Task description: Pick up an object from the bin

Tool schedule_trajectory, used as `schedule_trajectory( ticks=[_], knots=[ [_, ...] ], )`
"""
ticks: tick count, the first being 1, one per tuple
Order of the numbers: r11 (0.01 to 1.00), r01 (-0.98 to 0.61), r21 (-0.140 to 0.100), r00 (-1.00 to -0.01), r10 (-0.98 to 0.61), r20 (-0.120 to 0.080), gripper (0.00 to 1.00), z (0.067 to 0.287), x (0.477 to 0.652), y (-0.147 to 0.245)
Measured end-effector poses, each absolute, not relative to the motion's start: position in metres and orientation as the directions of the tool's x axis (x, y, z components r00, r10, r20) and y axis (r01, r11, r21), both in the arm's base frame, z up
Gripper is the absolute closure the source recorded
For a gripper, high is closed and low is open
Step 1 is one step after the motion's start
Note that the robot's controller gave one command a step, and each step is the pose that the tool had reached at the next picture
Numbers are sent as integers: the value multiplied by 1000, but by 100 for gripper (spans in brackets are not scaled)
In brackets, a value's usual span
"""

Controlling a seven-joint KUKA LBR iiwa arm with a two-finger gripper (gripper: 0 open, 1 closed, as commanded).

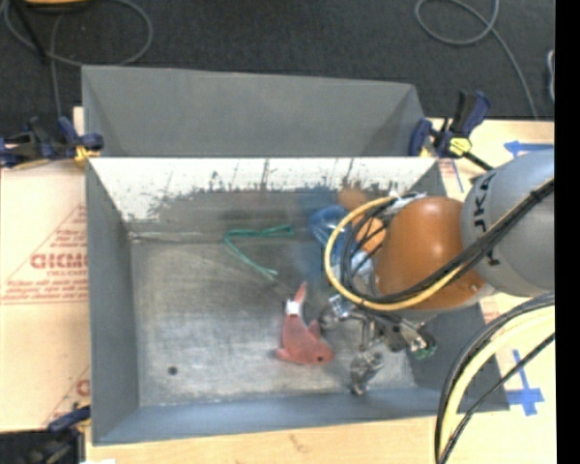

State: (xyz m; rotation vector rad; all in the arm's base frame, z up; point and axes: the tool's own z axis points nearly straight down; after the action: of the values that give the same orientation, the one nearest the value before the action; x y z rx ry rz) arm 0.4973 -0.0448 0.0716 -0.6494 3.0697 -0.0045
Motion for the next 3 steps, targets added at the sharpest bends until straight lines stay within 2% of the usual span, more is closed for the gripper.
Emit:
schedule_trajectory(
  ticks=[1, 2, 3],
  knots=[
    [894, -449, -5, -894, -449, -4, 0, 73, 499, -19],
    [916, -402, -1, -916, -402, -4, 0, 73, 500, 9],
    [829, -559, -4, -829, -559, -4, 100, 72, 491, 35]
  ],
)
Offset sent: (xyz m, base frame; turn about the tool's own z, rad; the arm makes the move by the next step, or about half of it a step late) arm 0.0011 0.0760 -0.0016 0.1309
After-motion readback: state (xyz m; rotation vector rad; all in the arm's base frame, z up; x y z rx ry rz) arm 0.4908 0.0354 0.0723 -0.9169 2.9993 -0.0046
